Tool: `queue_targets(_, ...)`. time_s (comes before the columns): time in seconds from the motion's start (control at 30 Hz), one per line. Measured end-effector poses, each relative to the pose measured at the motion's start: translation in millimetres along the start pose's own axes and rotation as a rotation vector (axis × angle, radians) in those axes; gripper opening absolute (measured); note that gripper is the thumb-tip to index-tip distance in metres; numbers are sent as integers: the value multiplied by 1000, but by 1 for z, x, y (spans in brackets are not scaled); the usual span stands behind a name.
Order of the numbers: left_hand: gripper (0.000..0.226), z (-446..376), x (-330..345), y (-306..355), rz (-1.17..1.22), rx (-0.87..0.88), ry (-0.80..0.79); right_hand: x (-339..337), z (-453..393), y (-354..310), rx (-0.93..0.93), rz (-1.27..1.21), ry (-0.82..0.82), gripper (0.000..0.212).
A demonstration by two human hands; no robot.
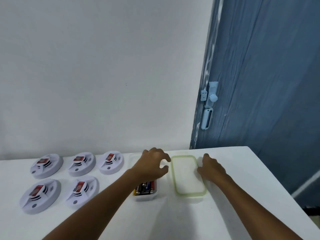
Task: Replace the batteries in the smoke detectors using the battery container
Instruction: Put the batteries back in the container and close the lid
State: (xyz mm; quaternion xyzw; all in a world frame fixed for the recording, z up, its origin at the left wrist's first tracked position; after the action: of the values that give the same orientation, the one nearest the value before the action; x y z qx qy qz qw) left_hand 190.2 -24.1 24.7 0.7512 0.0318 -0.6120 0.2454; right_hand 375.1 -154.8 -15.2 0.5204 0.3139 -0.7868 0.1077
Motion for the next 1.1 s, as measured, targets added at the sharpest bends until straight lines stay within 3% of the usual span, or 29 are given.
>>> queue_targets(0.13,19,-14,8,28,395,-81,19,-6,1,14,83,-468,25,31)
queue_targets(0.23,37,-21,7,47,924,-337,-100,-31,9,-4,47,-725,176,14)
queue_targets(0.33,56,-26,4,60,1415,-521,-186,-52,33,-49,-230,-755,272,6)
queue_targets(0.43,45,-30,-5,53,1670,-567,25,-54,57,-88,-501,-647,219,8)
queue_targets(0.53,14,-22,-19,26,1698,-503,197,-51,62,-103,-659,-652,283,7)
queue_targets(0.6,16,-12,-30,1,1781,-485,226,-50,54,-102,-646,-607,442,21)
queue_targets(0.63,15,-6,-35,-10,1817,-487,218,-48,48,-98,-586,-585,443,33)
queue_targets(0.7,13,9,-45,-26,1840,-491,173,-39,41,-95,-371,-692,163,51)
queue_targets(0.77,13,22,-47,-40,1793,-505,153,-24,40,-96,-174,-949,-228,49)
queue_targets(0.8,12,27,-46,-46,1722,-535,161,-17,41,-96,-121,-1031,-334,44)
queue_targets(0.87,4,39,-43,-59,1437,-653,201,-6,40,-98,-102,-1065,-371,38)
queue_targets(0.97,11,57,-39,-79,996,-765,205,9,43,-100,-90,-1076,-388,38)
queue_targets(1.1,24,68,-33,-90,807,-794,160,30,50,-99,-72,-989,-384,40)
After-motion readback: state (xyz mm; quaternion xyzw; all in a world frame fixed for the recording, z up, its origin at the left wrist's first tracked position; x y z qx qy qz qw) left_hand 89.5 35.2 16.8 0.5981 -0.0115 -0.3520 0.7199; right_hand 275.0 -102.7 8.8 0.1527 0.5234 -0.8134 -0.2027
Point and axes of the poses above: each hand's wrist, its own z-axis away from the middle knuckle, its own x-axis out of the palm, y = z × x, the point moved 2 cm from there along -z, towards the middle knuckle, and after that the axes turned 2 degrees about -z, right-handed, at the moved point
